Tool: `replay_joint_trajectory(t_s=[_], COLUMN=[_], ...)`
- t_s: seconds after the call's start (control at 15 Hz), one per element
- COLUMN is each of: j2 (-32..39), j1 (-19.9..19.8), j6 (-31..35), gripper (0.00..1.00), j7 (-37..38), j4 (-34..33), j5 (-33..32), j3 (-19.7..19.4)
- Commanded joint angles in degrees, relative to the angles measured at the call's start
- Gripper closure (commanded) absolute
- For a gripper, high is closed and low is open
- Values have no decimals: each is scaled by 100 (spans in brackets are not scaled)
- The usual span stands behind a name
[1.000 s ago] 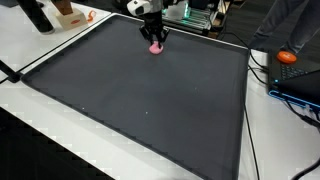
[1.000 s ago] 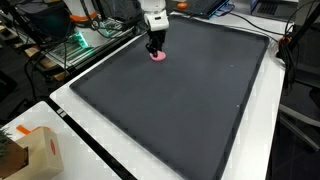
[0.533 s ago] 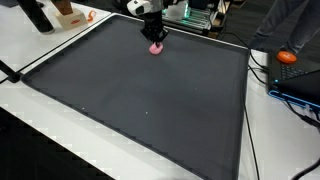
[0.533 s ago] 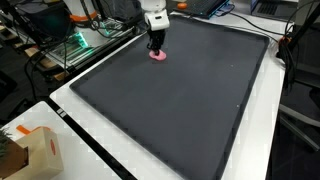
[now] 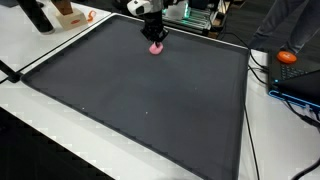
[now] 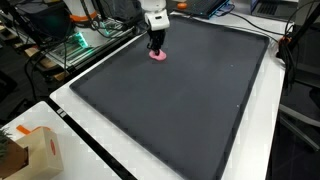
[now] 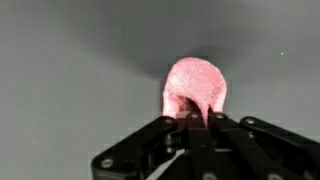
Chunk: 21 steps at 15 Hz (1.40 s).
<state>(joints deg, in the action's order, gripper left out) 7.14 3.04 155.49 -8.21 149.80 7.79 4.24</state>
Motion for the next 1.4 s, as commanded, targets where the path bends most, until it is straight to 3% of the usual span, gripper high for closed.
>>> replay_joint_trajectory(t_s=[0.0,0.53,0.93,1.13,1.33], j2=[-34,-265,-381,-108,302], j1=[-35,11,222,398,575], j6=[38,-114,-1055,-1807,-2383], gripper=[64,3,0,0,0], j7=[21,133,198,331,237], j4=[64,54,-472,-1027,-1581], j5=[-14,-137,-1101,-1904,-2284], j3=[38,38,98,188,324])
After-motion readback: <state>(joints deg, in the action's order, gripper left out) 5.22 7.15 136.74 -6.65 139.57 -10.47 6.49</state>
